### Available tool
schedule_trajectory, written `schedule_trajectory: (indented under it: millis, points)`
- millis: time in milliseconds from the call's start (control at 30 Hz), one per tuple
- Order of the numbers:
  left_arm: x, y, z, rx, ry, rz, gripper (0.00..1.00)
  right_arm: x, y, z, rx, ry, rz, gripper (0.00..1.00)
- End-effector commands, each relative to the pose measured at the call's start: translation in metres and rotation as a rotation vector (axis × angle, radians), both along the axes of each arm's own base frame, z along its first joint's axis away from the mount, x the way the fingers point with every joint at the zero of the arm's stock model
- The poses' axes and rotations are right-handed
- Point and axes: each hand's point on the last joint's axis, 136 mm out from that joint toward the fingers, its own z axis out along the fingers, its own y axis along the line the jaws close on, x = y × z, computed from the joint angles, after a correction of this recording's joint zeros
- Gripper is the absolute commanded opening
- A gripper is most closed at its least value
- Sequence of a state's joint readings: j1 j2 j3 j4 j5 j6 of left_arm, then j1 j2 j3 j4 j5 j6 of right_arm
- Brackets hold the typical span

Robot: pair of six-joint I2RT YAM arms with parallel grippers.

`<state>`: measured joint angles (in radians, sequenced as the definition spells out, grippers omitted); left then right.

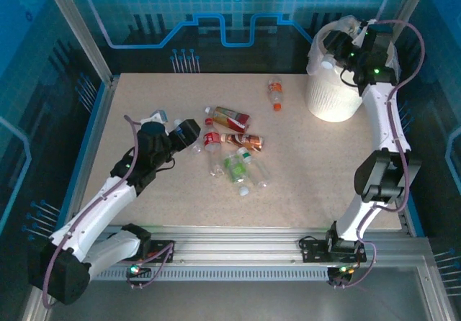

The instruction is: Put the plastic bottles in the bin

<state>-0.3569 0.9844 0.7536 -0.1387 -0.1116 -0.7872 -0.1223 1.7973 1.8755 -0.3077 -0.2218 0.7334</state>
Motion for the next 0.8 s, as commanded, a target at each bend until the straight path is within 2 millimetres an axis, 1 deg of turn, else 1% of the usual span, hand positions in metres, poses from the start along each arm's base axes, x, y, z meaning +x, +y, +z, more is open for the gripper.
schedule_trajectory:
  millis: [0, 167, 233, 300, 400, 500, 567, 667, 767]
  points:
    - [-0.005, 0.012, -0.005, 0.012, 0.011, 0.046, 0.99, 0.010, -0.030, 0.011, 0.087, -0.002, -0.126, 0.55]
    - [-0.009, 0.018, -0.010, 0.018, 0.022, 0.069, 0.99, 0.030, -0.065, -0.004, 0.214, -0.009, -0.326, 0.59]
    - [-0.009, 0.019, -0.014, 0.016, 0.031, 0.075, 0.99, 0.038, -0.076, -0.013, 0.285, -0.014, -0.400, 0.62]
    - [-0.010, 0.020, -0.015, 0.017, 0.034, 0.075, 0.99, 0.044, -0.082, -0.019, 0.325, -0.025, -0.443, 0.64]
    - [-0.011, 0.020, -0.020, 0.022, 0.049, 0.075, 0.99, 0.055, -0.086, -0.029, 0.396, -0.017, -0.482, 0.67]
    - [-0.012, 0.020, -0.025, 0.020, 0.063, 0.077, 0.99, 0.062, -0.089, -0.043, 0.456, 0.025, -0.521, 0.74]
    - [-0.012, 0.020, -0.027, 0.018, 0.073, 0.078, 0.99, 0.064, -0.090, -0.048, 0.482, 0.040, -0.538, 0.79]
    - [-0.013, 0.021, -0.030, 0.013, 0.083, 0.084, 0.99, 0.063, -0.091, -0.048, 0.486, 0.047, -0.551, 0.87]
    - [-0.013, 0.021, -0.032, 0.010, 0.085, 0.088, 0.99, 0.060, -0.093, -0.043, 0.467, 0.049, -0.559, 0.92]
